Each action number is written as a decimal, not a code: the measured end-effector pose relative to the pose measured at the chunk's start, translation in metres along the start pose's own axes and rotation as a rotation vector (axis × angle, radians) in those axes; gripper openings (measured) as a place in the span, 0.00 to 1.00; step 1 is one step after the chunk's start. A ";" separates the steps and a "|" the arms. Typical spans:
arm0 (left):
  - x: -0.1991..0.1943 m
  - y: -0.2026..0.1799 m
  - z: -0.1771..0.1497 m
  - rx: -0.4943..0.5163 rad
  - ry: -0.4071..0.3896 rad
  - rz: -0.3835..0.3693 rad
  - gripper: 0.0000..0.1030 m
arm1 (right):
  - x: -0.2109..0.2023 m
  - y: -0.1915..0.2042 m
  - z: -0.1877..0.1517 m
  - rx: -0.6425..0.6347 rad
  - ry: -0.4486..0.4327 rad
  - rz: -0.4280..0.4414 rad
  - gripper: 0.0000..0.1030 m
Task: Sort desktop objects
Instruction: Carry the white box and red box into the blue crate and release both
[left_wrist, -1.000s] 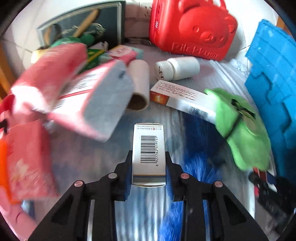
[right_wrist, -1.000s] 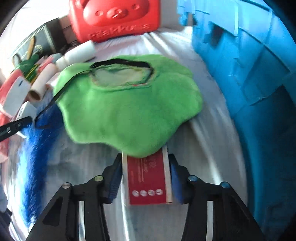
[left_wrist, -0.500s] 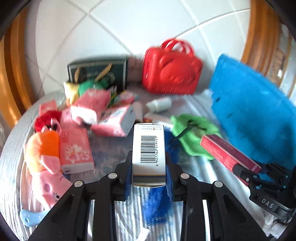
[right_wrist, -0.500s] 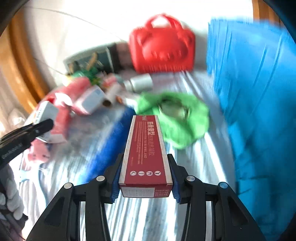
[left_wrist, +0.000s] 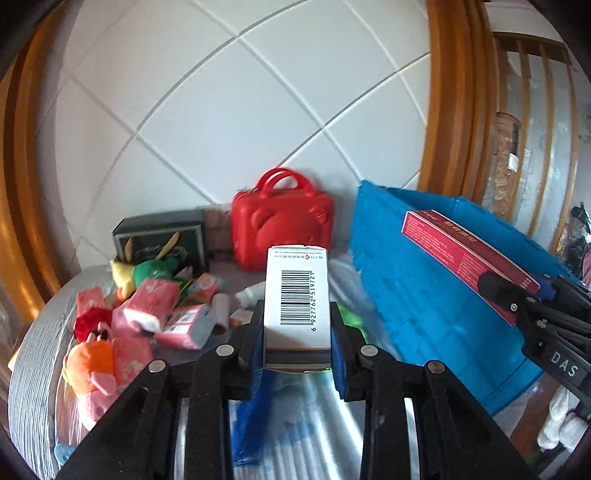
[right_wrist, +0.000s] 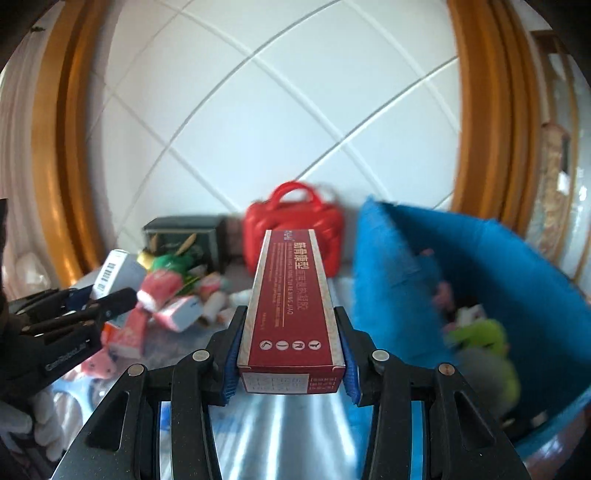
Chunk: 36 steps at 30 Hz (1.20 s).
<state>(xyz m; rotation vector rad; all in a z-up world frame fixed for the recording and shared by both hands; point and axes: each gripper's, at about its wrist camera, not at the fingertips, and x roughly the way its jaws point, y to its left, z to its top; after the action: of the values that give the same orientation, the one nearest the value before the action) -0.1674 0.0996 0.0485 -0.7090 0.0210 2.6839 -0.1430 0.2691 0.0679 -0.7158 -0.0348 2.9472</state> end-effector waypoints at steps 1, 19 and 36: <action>-0.001 -0.012 0.006 0.007 -0.004 -0.007 0.28 | -0.005 -0.011 0.004 0.003 -0.003 -0.005 0.42; 0.143 -0.310 0.114 0.148 0.316 -0.206 0.28 | 0.045 -0.293 0.057 -0.017 0.270 -0.196 0.42; 0.246 -0.370 0.062 0.238 0.627 -0.063 0.29 | 0.105 -0.359 0.005 0.017 0.548 -0.077 0.42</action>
<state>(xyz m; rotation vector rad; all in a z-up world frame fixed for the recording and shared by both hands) -0.2660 0.5359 0.0132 -1.4004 0.4576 2.2402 -0.2026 0.6376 0.0419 -1.4484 0.0078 2.5732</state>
